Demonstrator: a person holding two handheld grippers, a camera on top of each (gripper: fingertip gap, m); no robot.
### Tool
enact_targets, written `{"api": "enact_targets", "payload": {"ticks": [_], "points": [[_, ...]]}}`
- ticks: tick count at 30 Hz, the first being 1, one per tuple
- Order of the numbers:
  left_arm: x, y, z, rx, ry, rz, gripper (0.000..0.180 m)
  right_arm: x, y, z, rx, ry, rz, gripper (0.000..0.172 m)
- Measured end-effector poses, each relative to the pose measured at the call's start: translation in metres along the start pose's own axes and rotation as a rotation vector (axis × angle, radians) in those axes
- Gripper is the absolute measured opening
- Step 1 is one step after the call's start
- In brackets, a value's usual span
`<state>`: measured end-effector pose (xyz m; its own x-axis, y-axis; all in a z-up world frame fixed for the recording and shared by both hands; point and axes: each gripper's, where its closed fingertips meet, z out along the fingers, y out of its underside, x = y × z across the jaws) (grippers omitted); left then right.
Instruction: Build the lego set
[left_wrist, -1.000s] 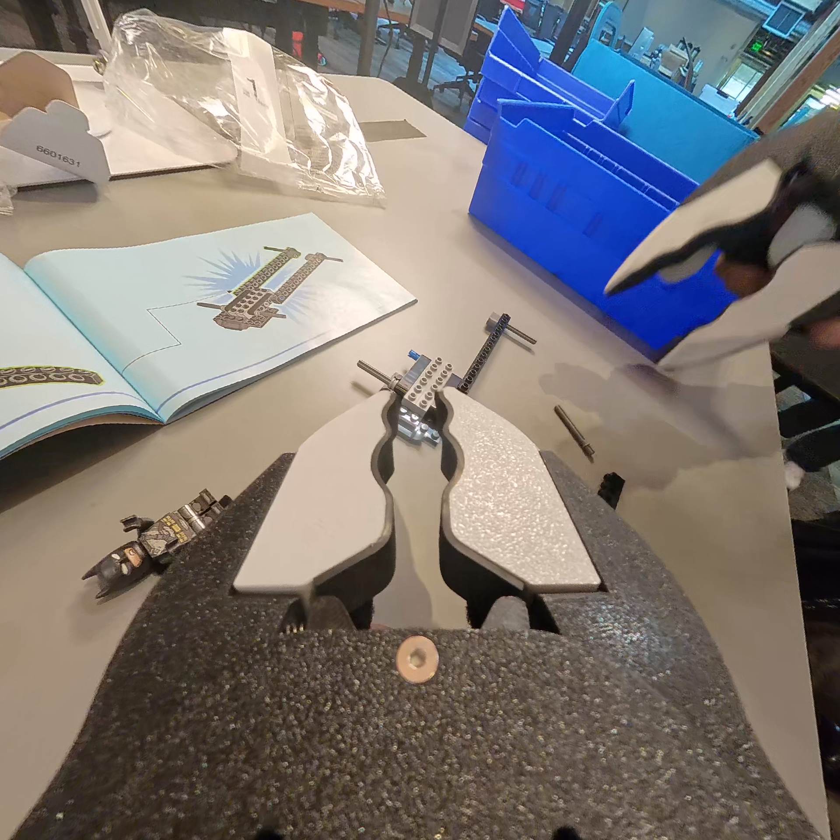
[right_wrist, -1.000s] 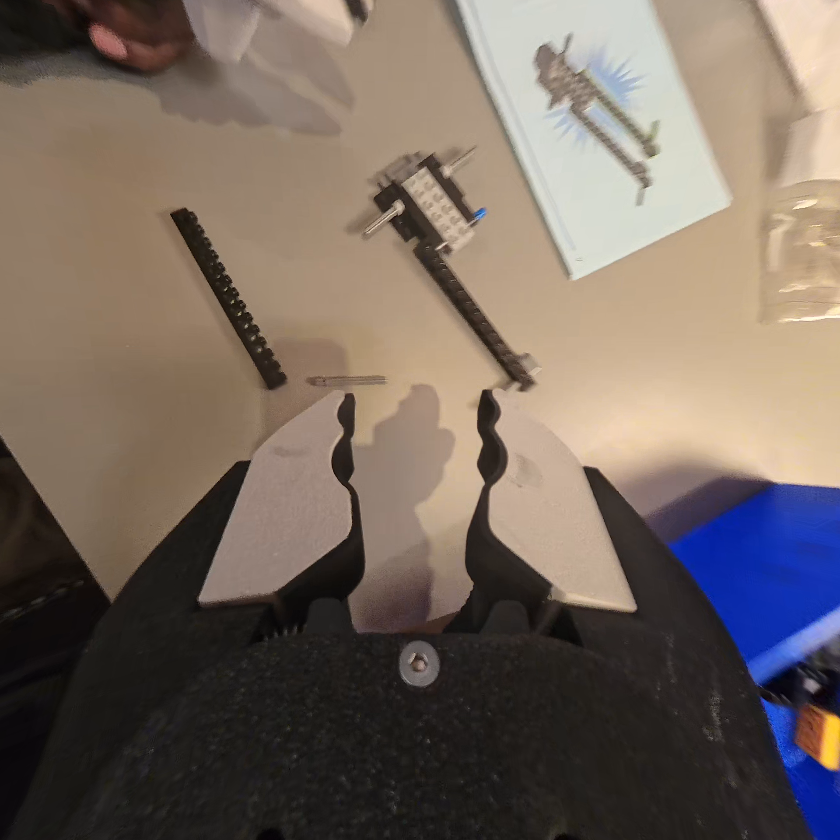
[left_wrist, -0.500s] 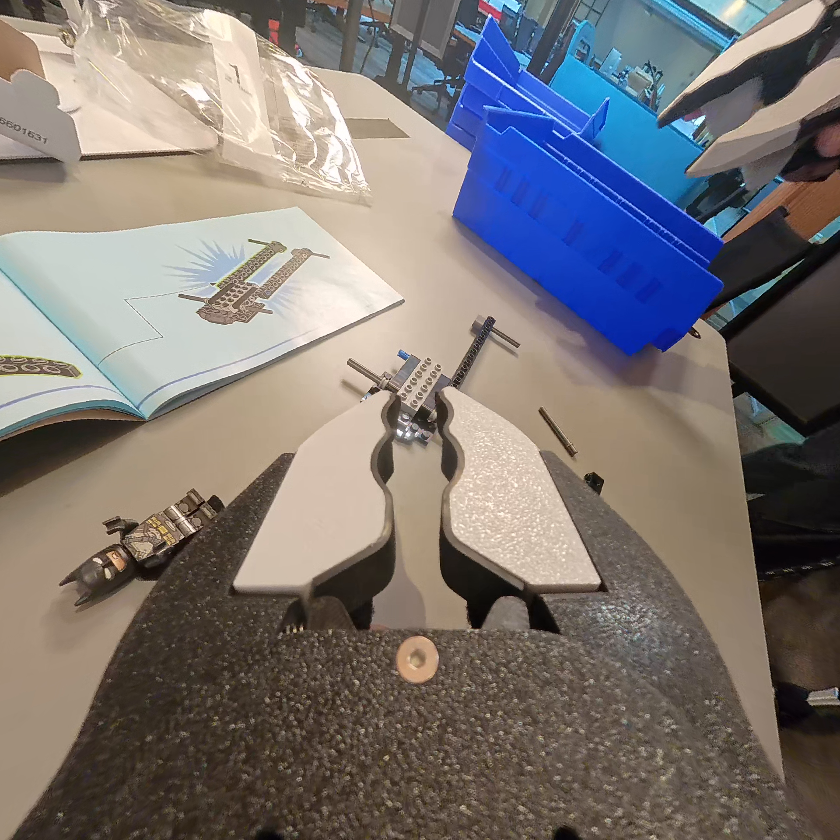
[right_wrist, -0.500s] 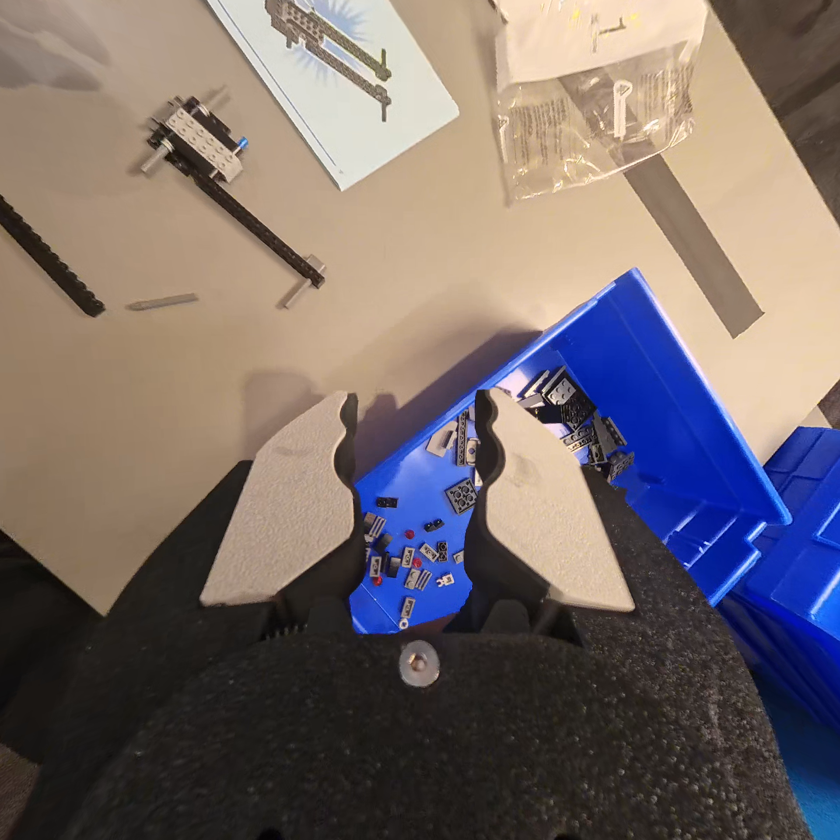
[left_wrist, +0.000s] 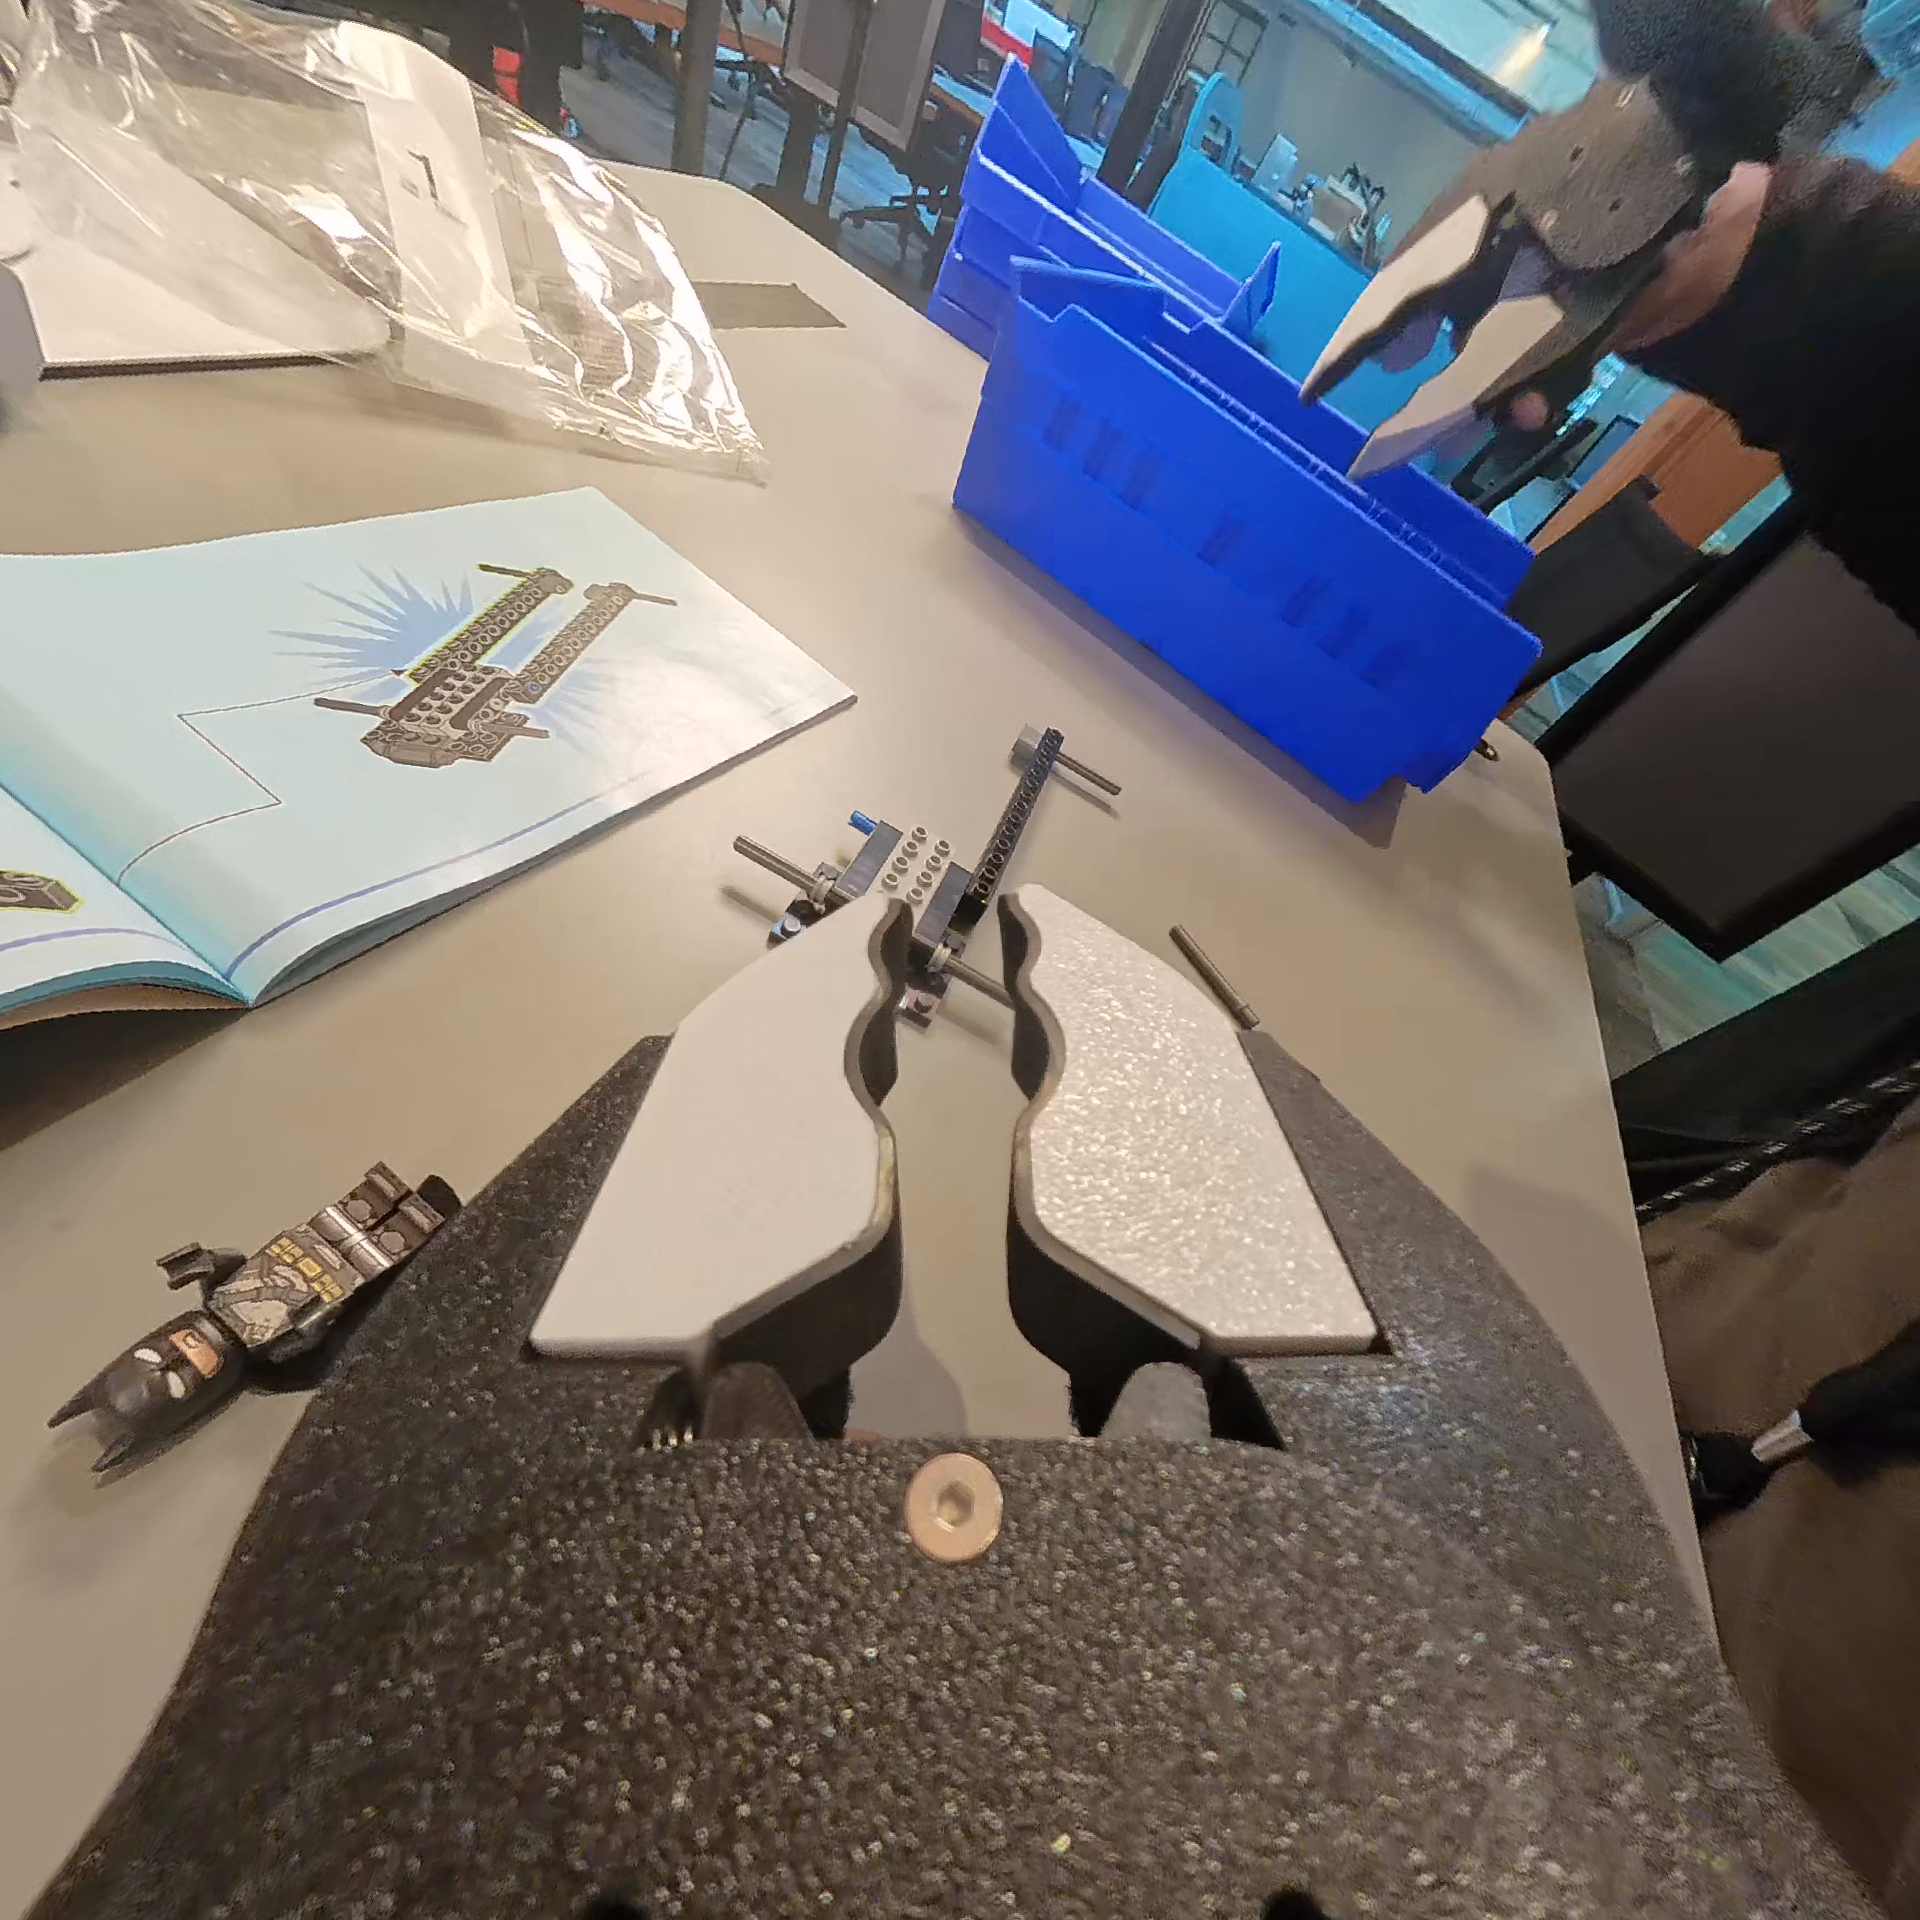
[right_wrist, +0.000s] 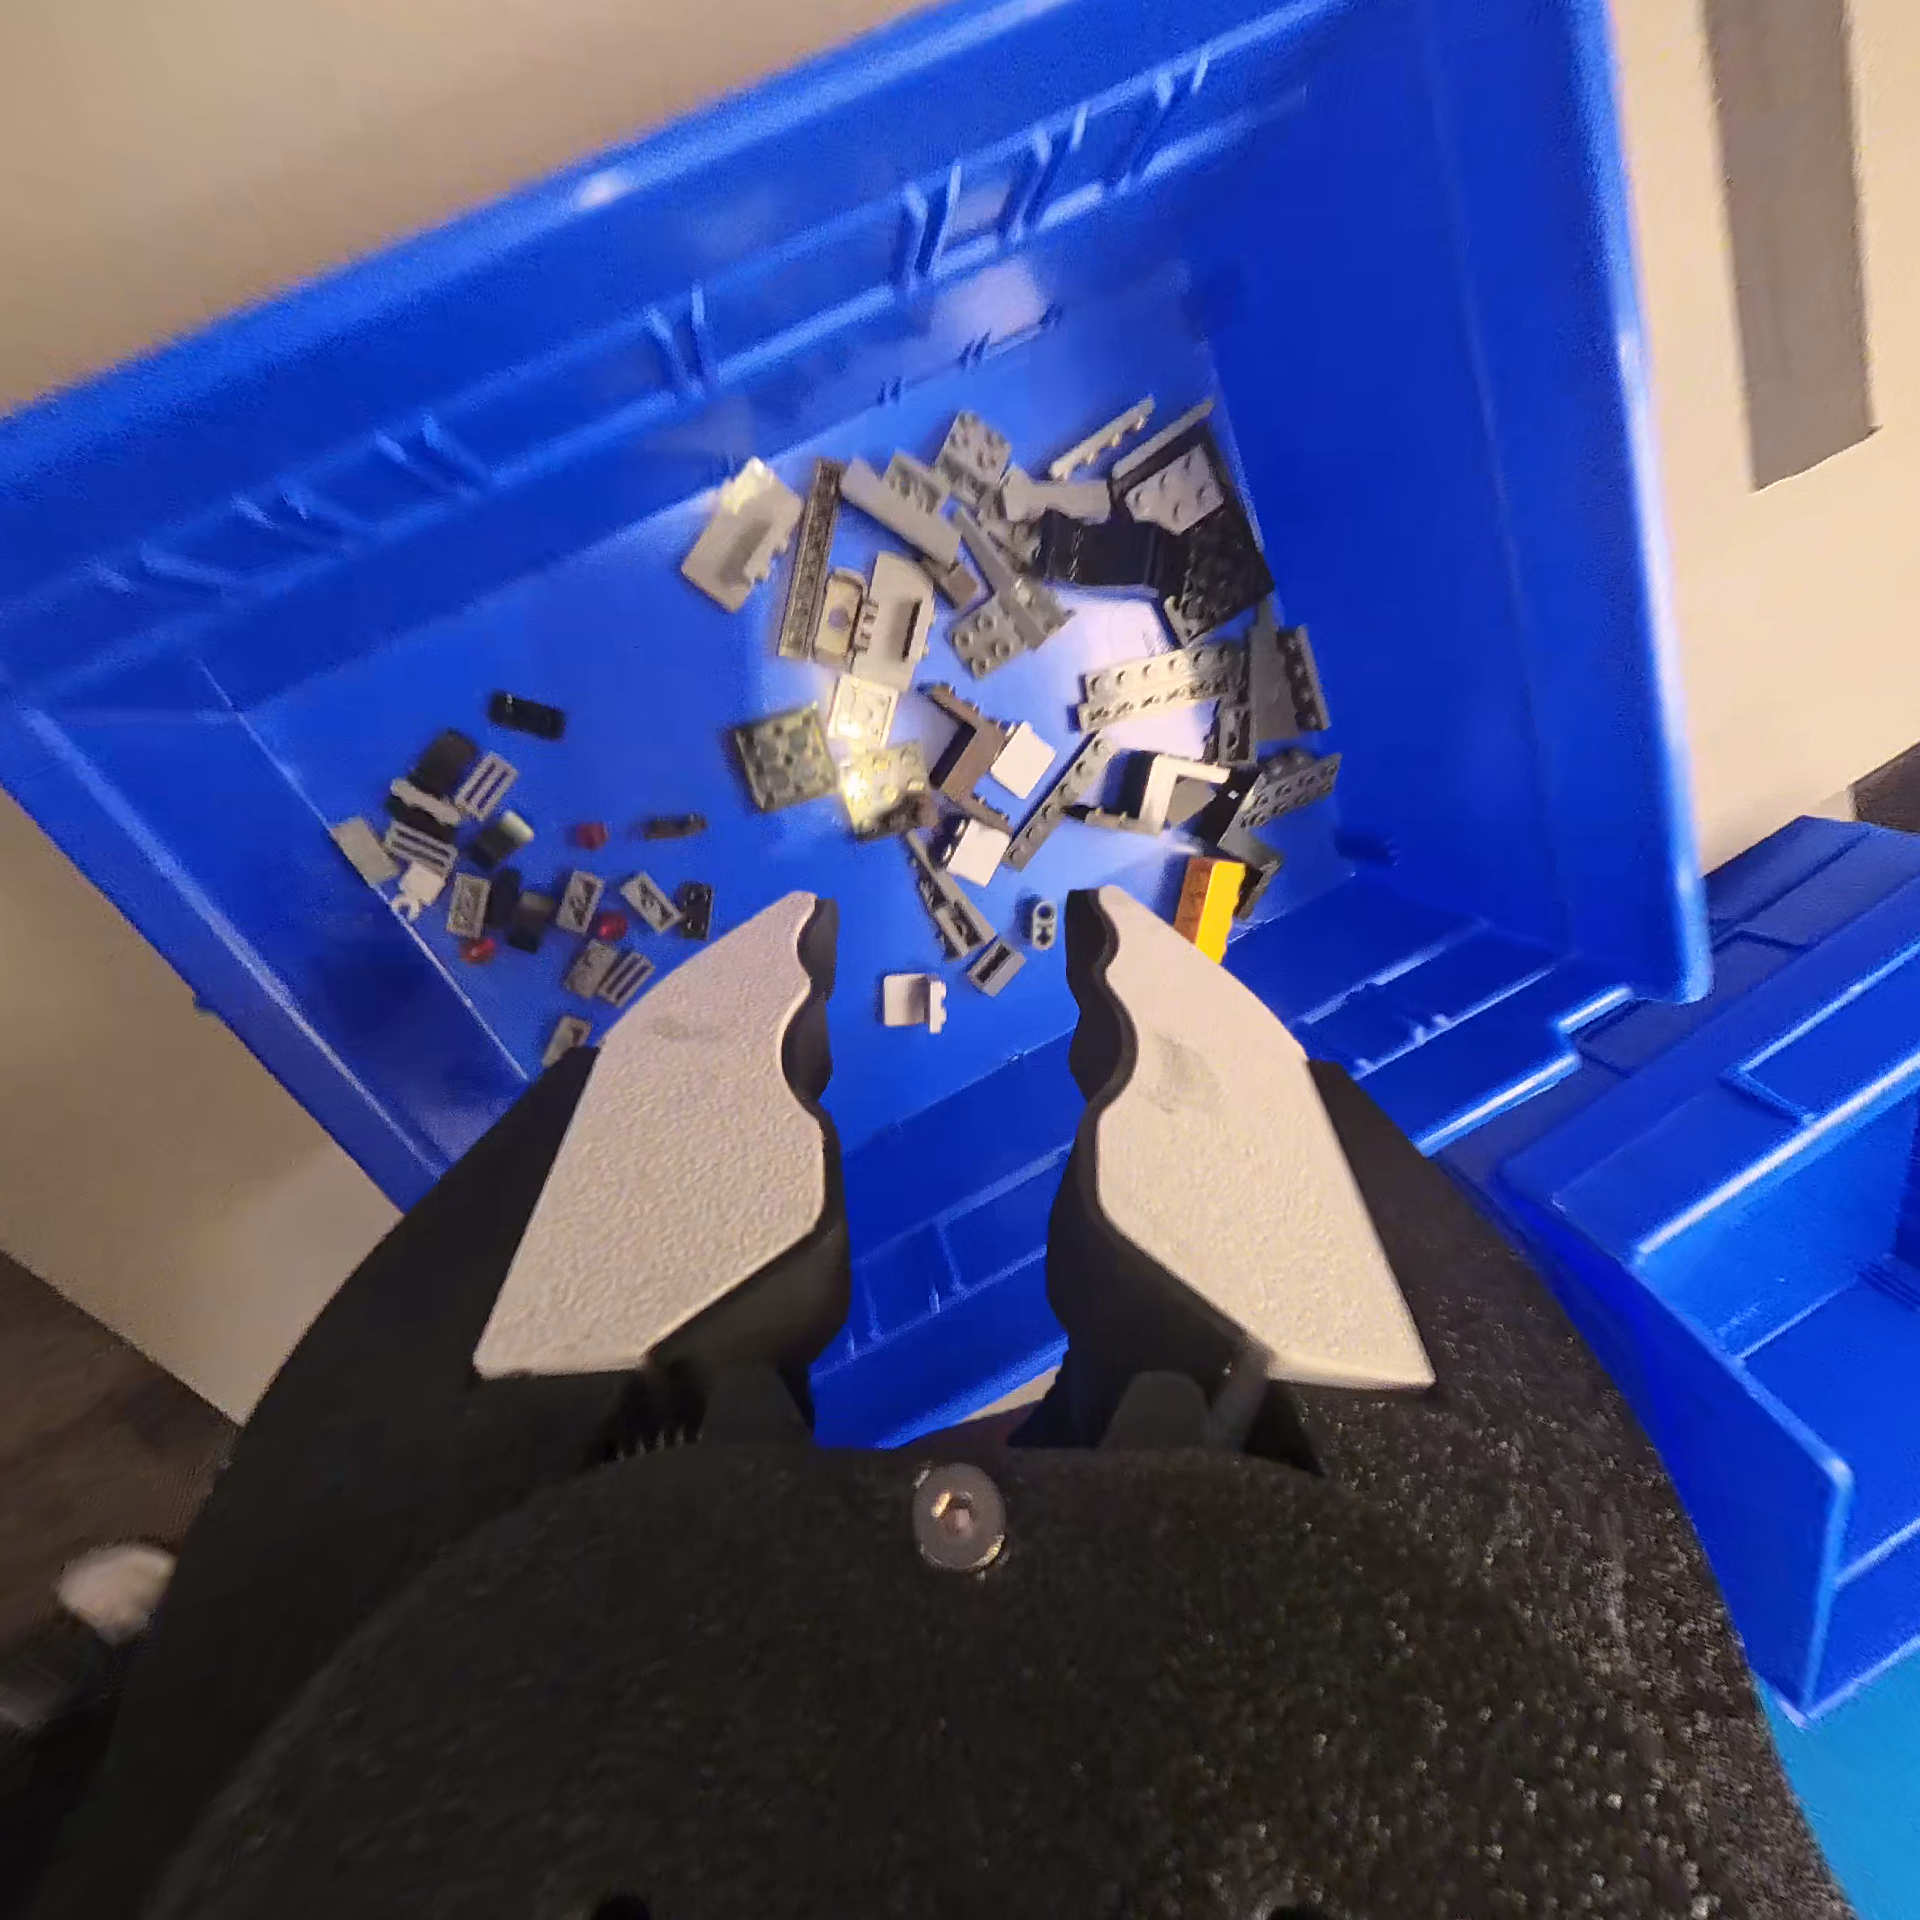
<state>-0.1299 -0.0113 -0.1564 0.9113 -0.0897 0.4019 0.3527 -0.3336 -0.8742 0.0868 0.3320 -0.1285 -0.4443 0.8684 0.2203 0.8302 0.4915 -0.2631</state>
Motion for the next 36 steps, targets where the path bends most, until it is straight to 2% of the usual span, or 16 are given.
{"api": "enact_targets", "payload": {"ticks": [9,14,18,27,36], "points": [[-0.006,-0.011,-0.004,0.076,0.023,-0.05,0.018,-0.04,0.031,0.027,-0.039,-0.117,-0.101,0.042],[-0.009,-0.013,-0.003,0.086,0.026,-0.065,0.018,-0.034,0.04,0.023,-0.039,-0.09,-0.115,0.041],[-0.009,-0.014,-0.004,0.095,0.027,-0.072,0.018,-0.022,0.04,0.018,-0.019,-0.065,-0.093,0.041],[-0.009,-0.014,-0.004,0.093,0.032,-0.076,0.019,-0.039,0.037,0.022,-0.022,-0.091,-0.14,0.041],[-0.01,-0.014,-0.004,0.096,0.034,-0.08,0.019,-0.032,0.029,0.022,0.001,-0.072,-0.144,0.041]]}}
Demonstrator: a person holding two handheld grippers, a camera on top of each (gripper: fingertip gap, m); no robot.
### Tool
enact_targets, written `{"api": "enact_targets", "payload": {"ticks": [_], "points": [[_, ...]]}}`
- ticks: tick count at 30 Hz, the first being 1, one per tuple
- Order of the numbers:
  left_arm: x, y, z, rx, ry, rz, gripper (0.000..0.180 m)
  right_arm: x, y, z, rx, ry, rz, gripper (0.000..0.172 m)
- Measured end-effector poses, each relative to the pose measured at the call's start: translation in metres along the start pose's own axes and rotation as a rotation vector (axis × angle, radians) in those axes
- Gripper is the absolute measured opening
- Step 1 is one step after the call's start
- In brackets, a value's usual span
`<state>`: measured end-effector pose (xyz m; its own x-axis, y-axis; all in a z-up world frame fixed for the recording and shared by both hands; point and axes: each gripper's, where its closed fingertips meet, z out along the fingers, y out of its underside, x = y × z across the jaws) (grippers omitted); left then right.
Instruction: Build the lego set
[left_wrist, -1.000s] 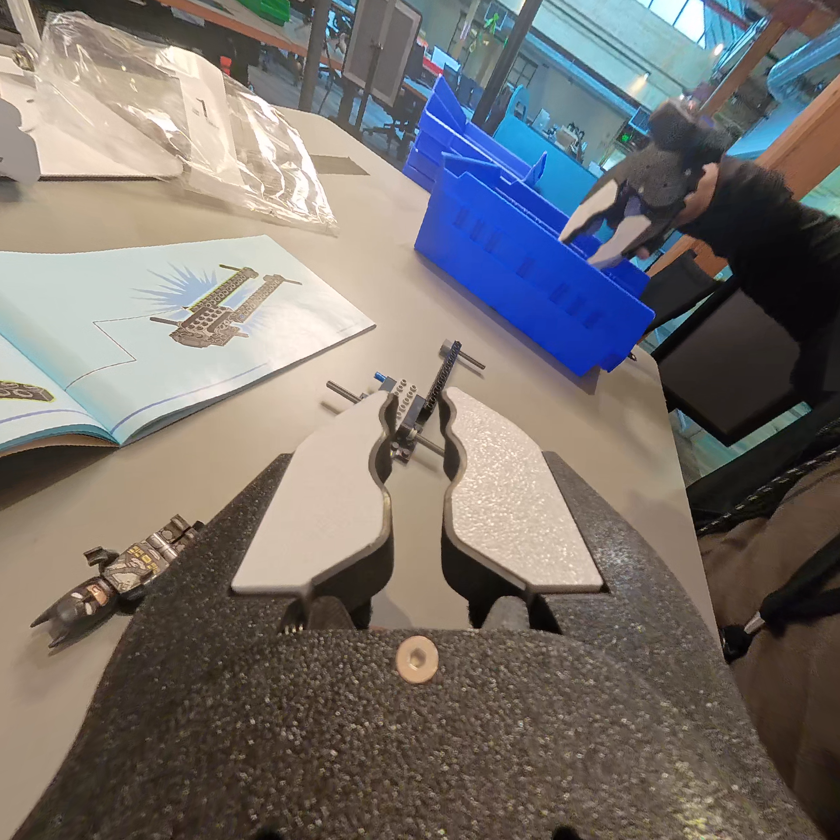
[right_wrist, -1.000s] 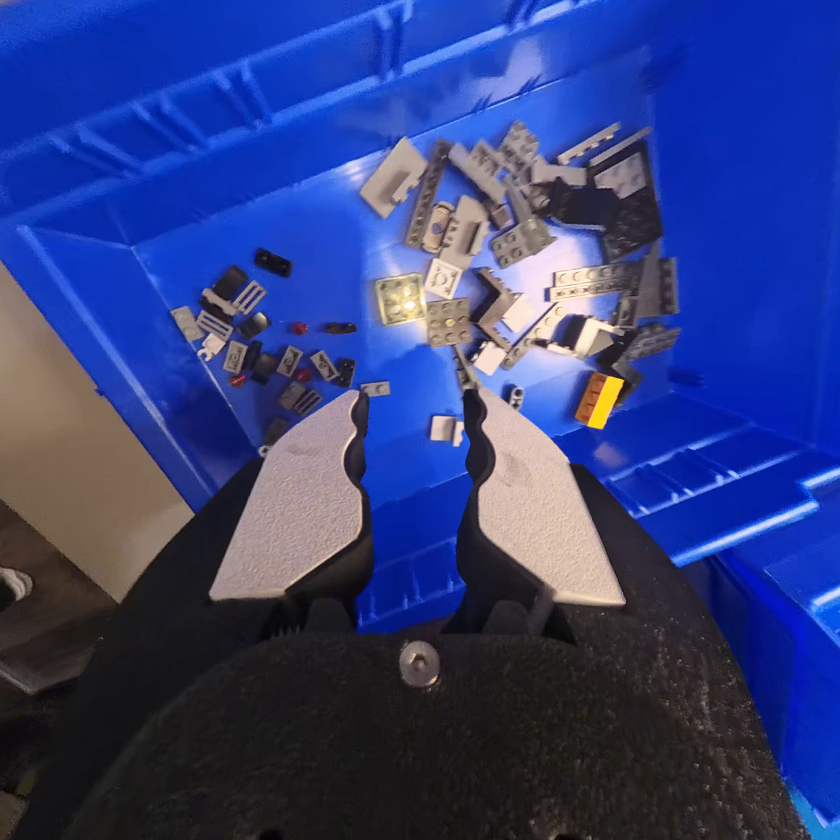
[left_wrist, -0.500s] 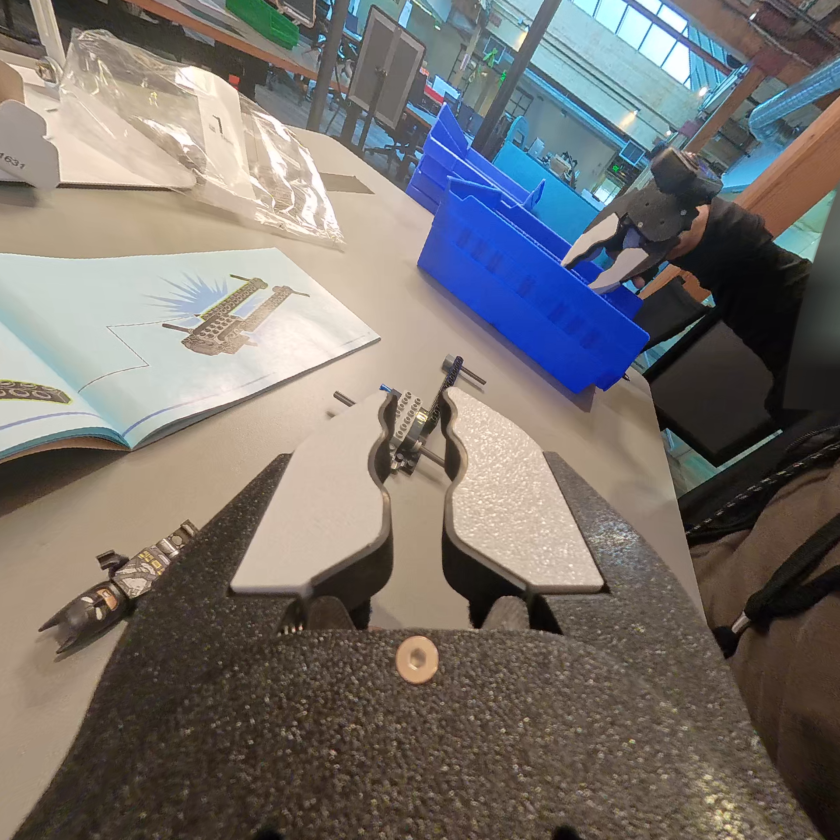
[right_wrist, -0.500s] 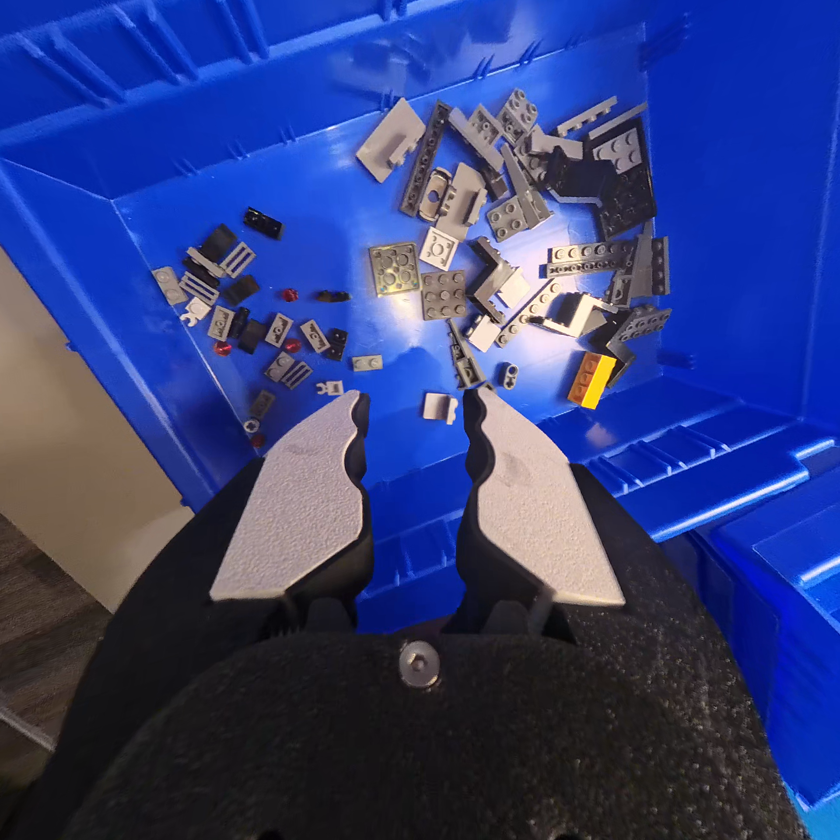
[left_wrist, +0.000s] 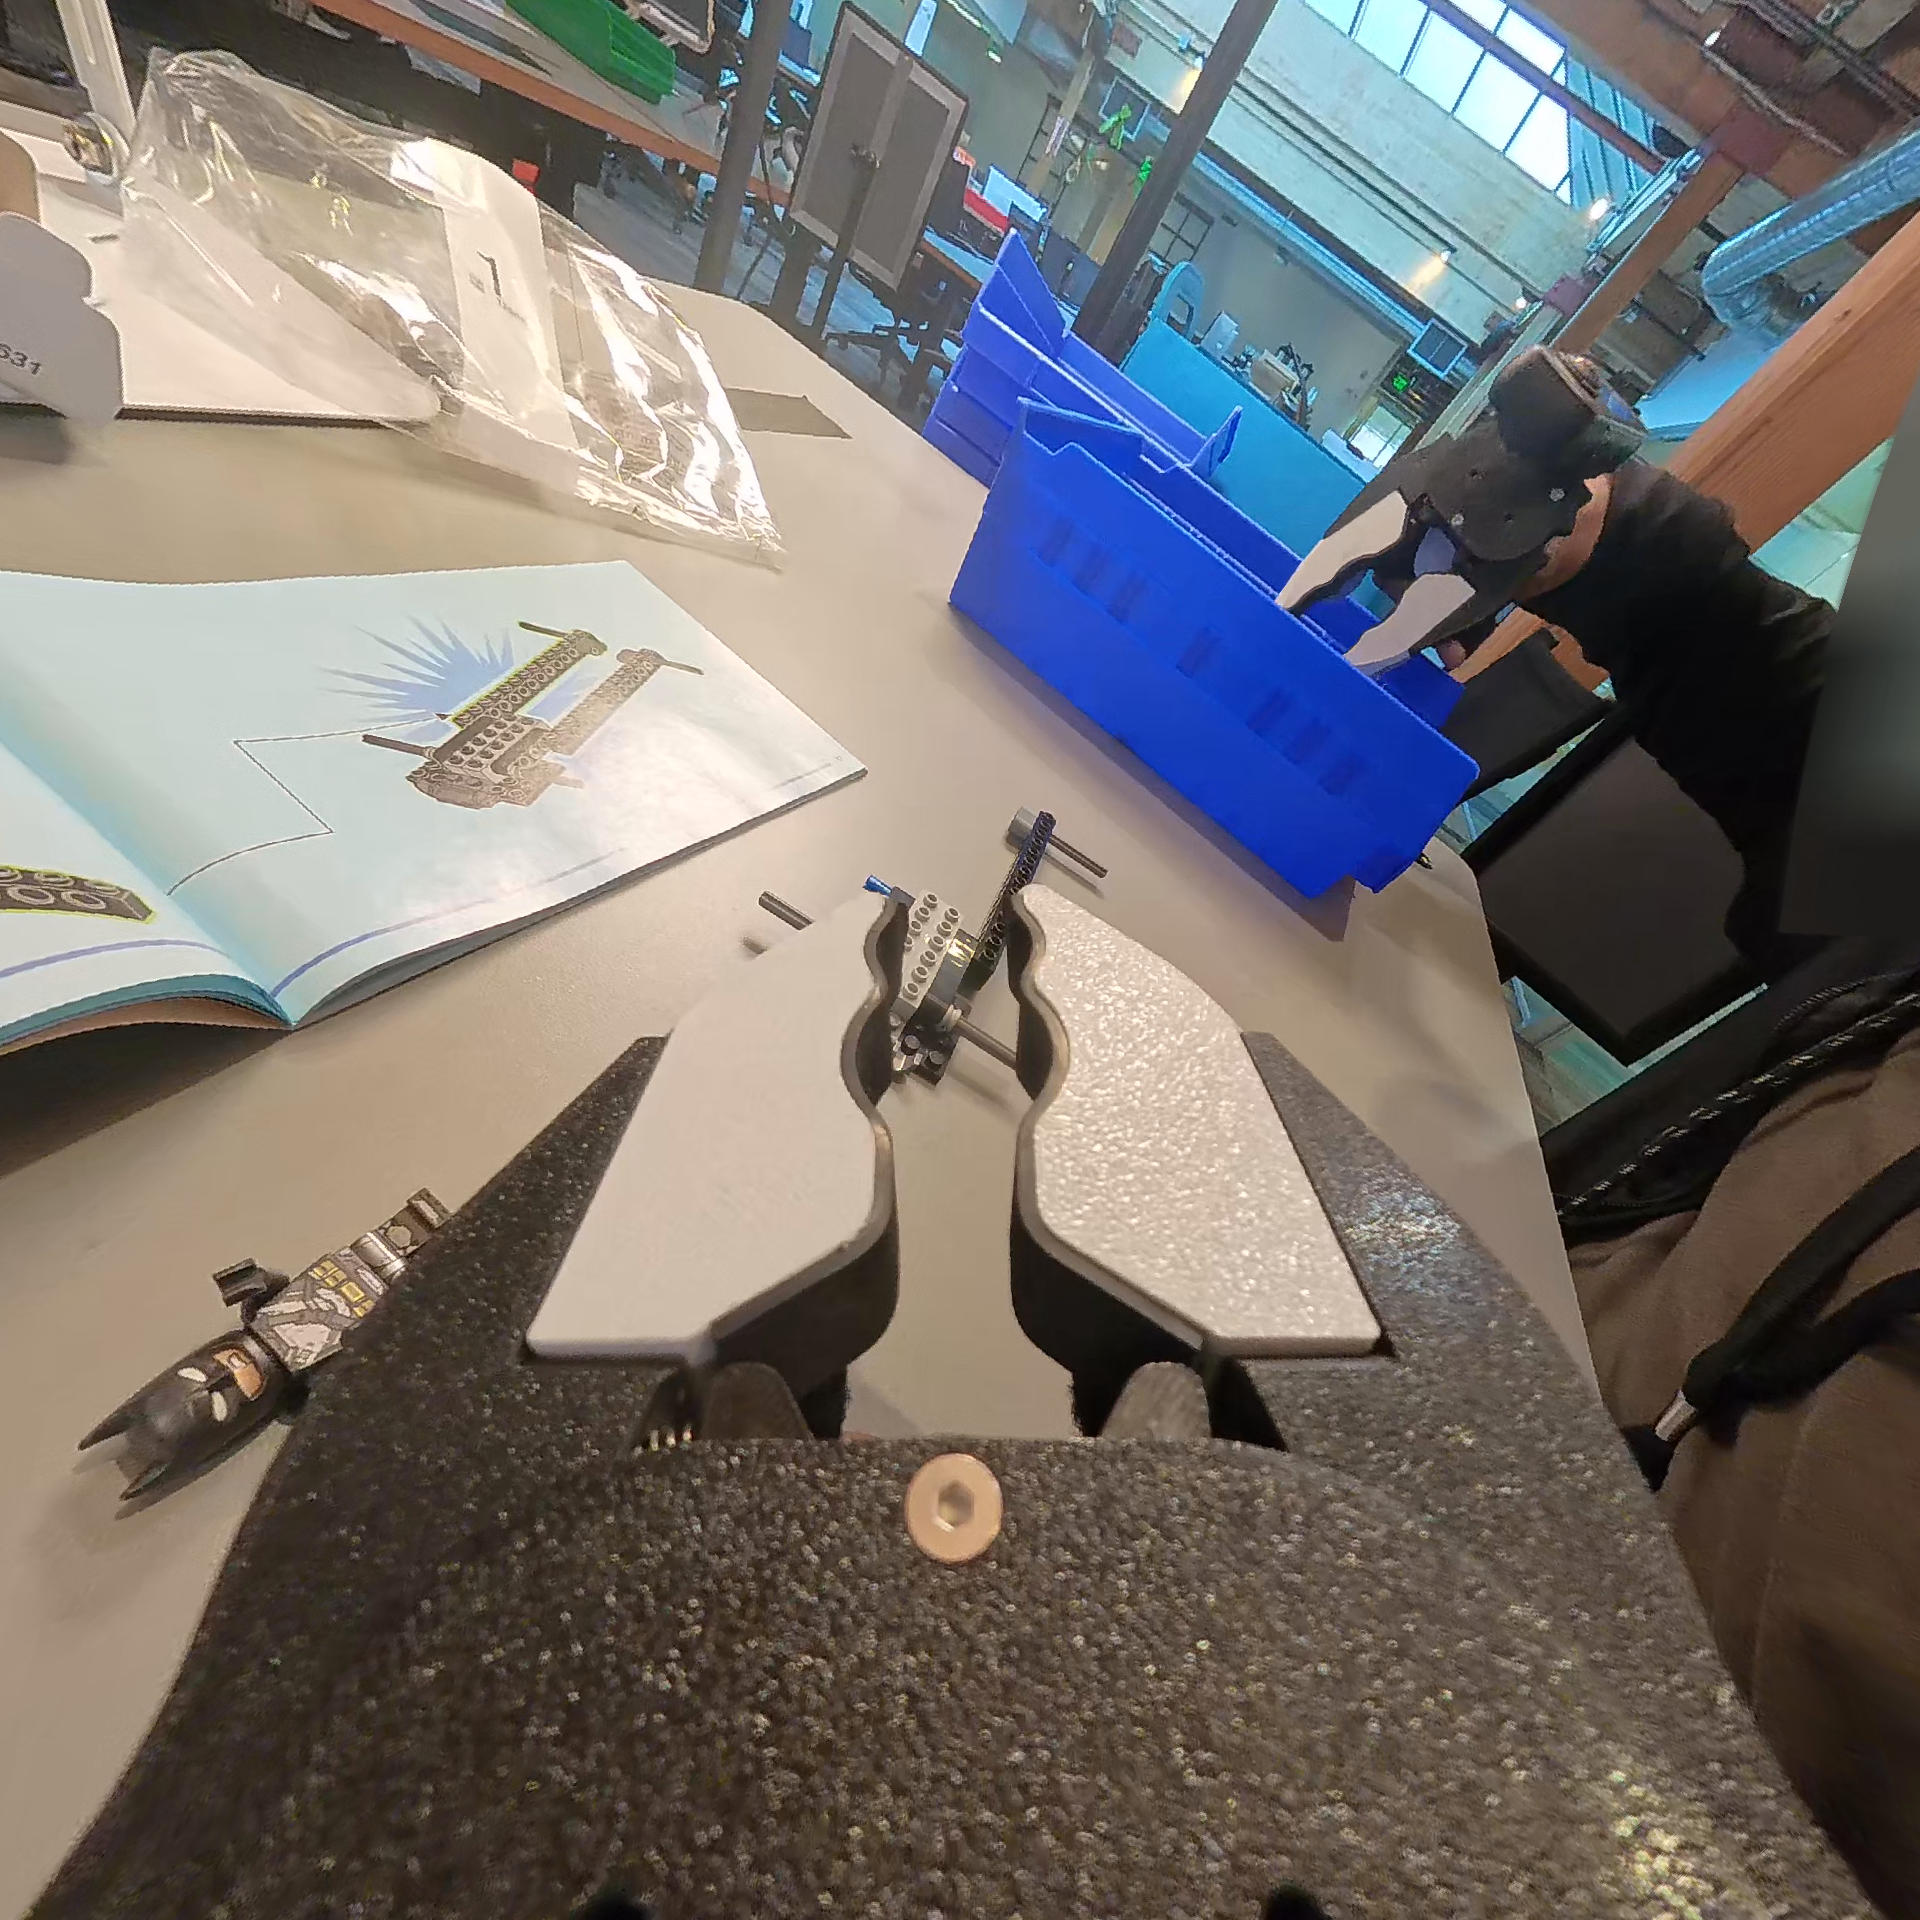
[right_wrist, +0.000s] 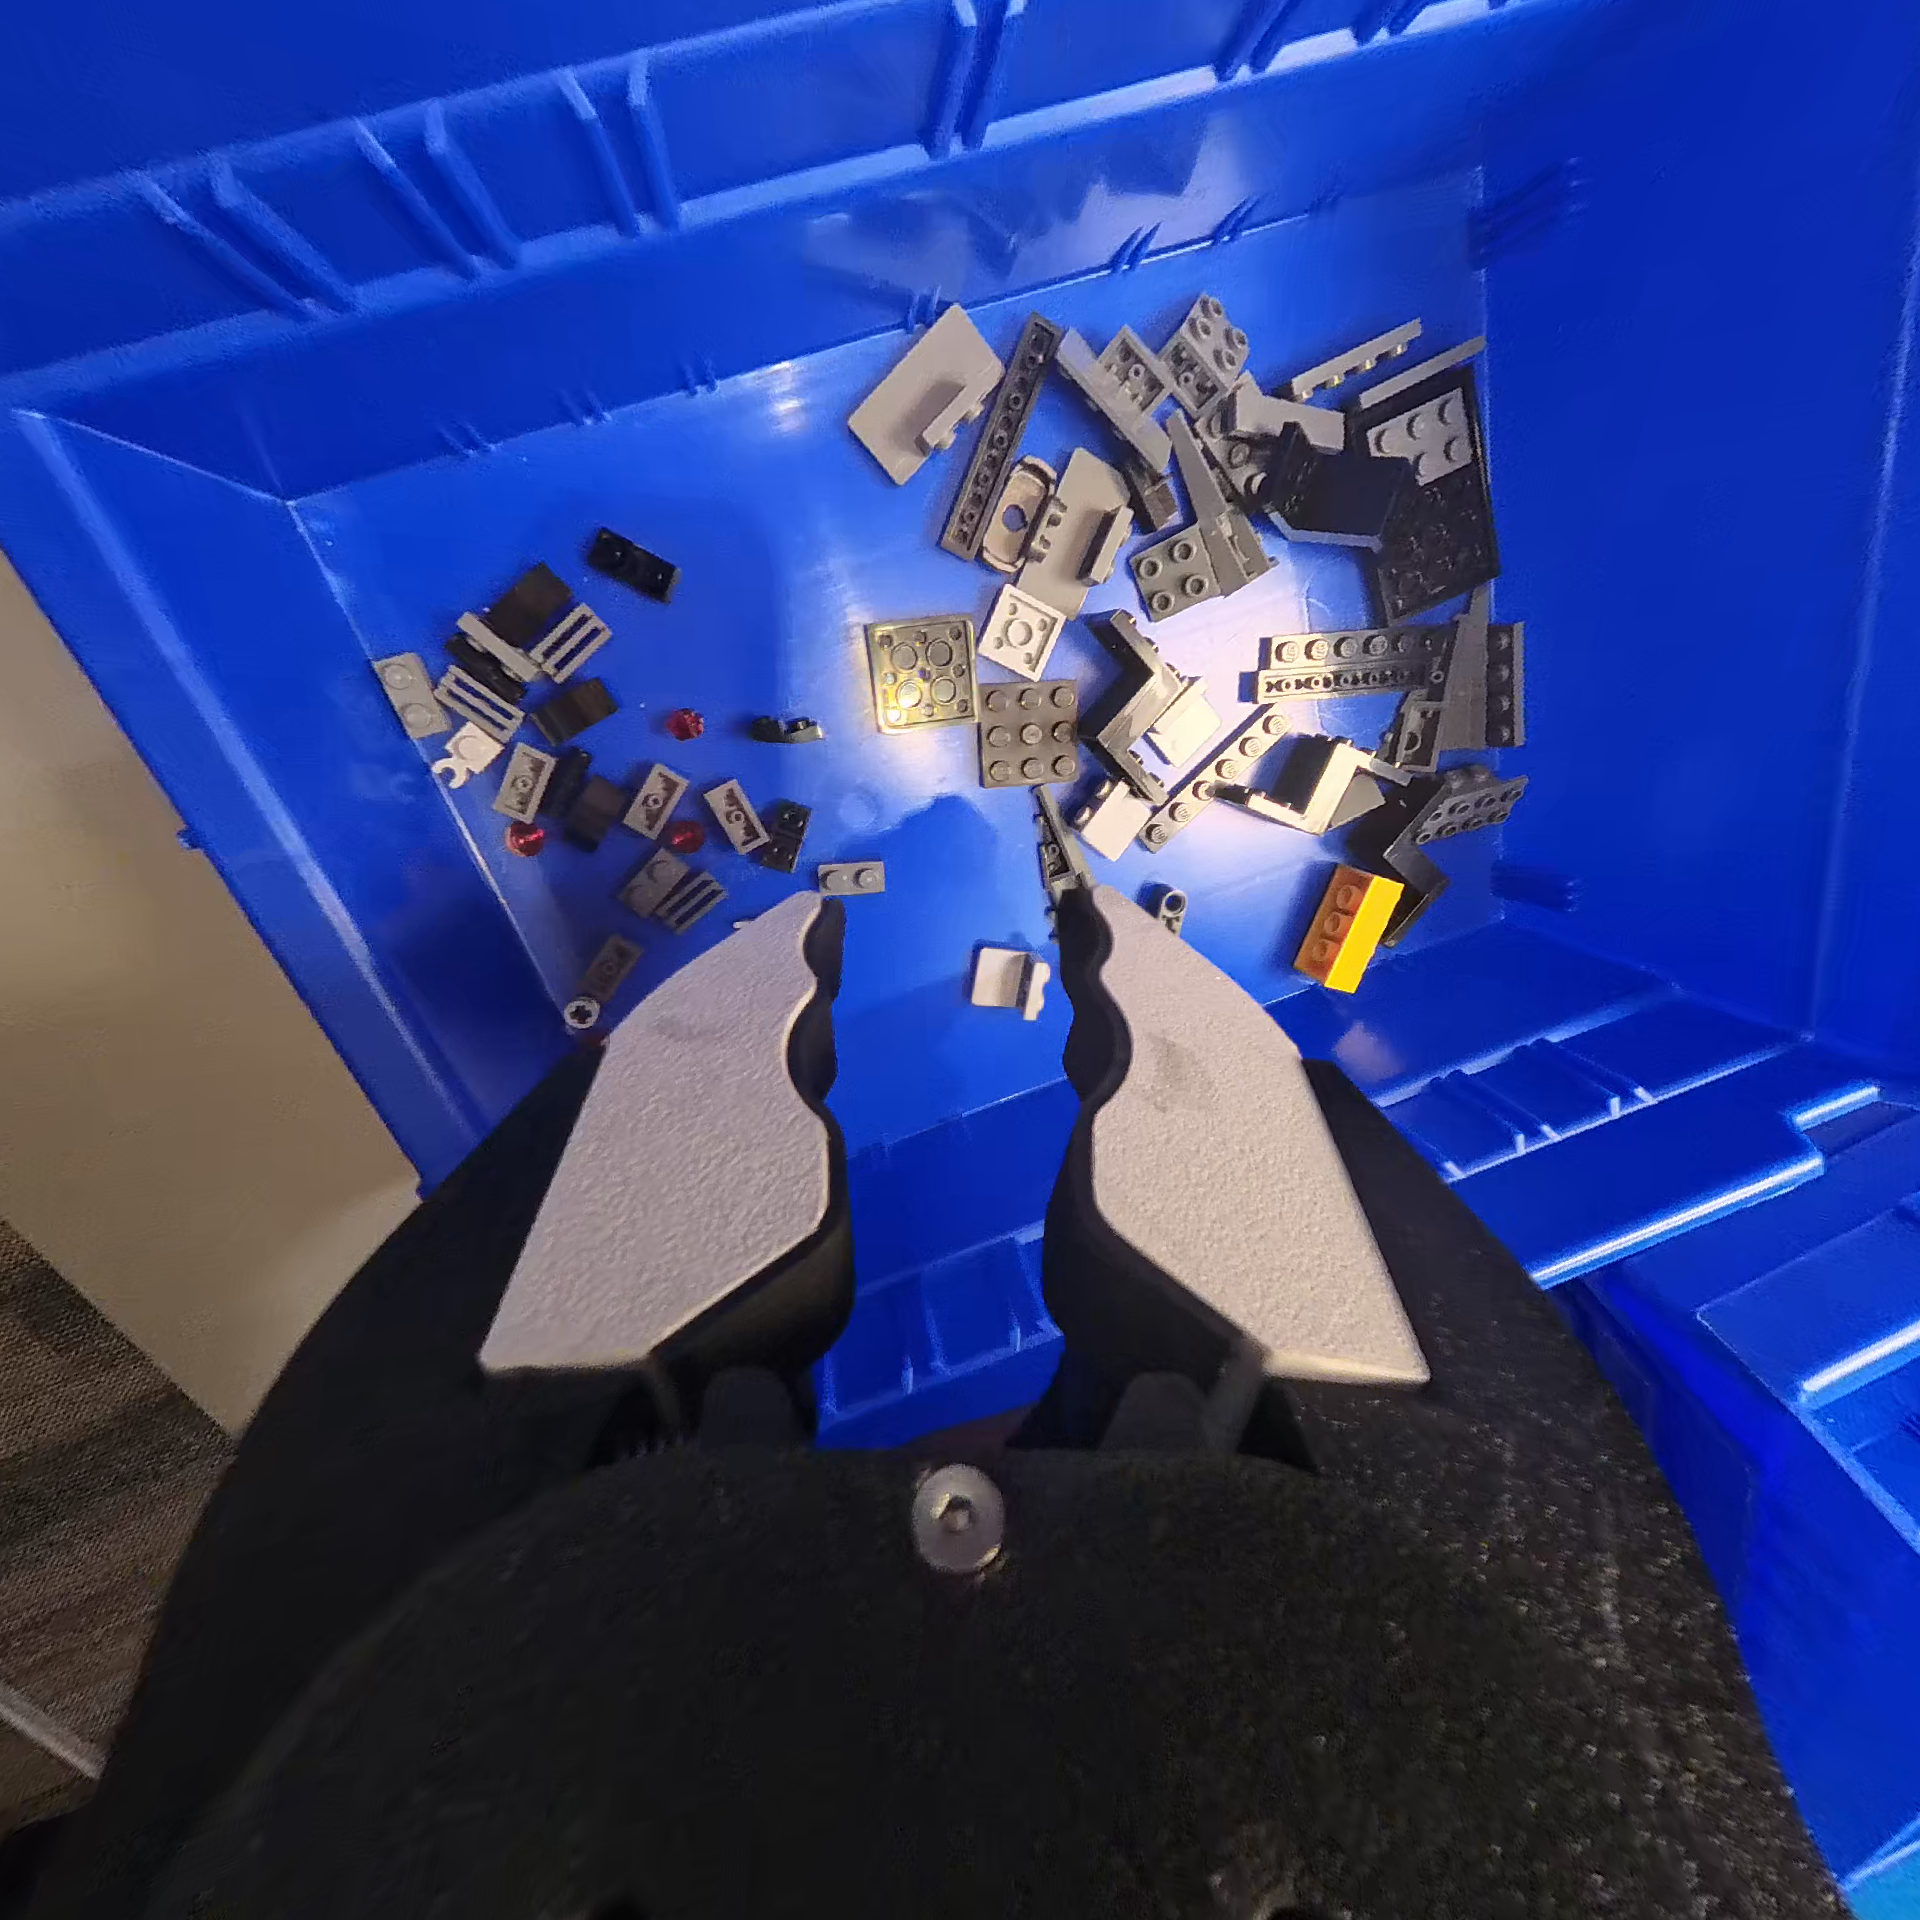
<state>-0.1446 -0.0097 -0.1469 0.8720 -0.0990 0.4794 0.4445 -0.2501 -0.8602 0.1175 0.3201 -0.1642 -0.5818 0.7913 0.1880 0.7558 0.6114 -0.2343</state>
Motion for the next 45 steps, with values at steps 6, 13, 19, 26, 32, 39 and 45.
{"api": "enact_targets", "payload": {"ticks": [6,13,19,26,32,39,45], "points": [[-0.001,0.0,0.0,0.0,0.002,-0.007,0.019,0.002,-0.001,0.002,0.007,-0.001,-0.002,0.041],[-0.001,0.0,0.0,-0.002,0.003,-0.011,0.019,0.004,-0.002,0.005,0.014,-0.003,-0.002,0.041],[-0.002,0.0,0.0,-0.004,0.001,-0.013,0.019,0.004,-0.002,0.007,0.014,-0.003,-0.004,0.041],[-0.002,0.001,0.001,-0.006,0.0,-0.016,0.019,0.007,0.0,0.009,0.011,-0.001,0.0,0.041],[-0.002,0.001,0.001,-0.009,-0.004,-0.017,0.019,0.008,0.0,0.01,0.007,0.0,-0.001,0.041],[-0.005,0.004,0.003,-0.032,-0.03,-0.017,0.018,0.009,0.002,0.011,-0.003,0.001,0.004,0.041],[-0.007,0.006,0.006,-0.054,-0.048,-0.012,0.019,0.012,0.005,0.011,-0.021,0.012,0.007,0.041]]}}
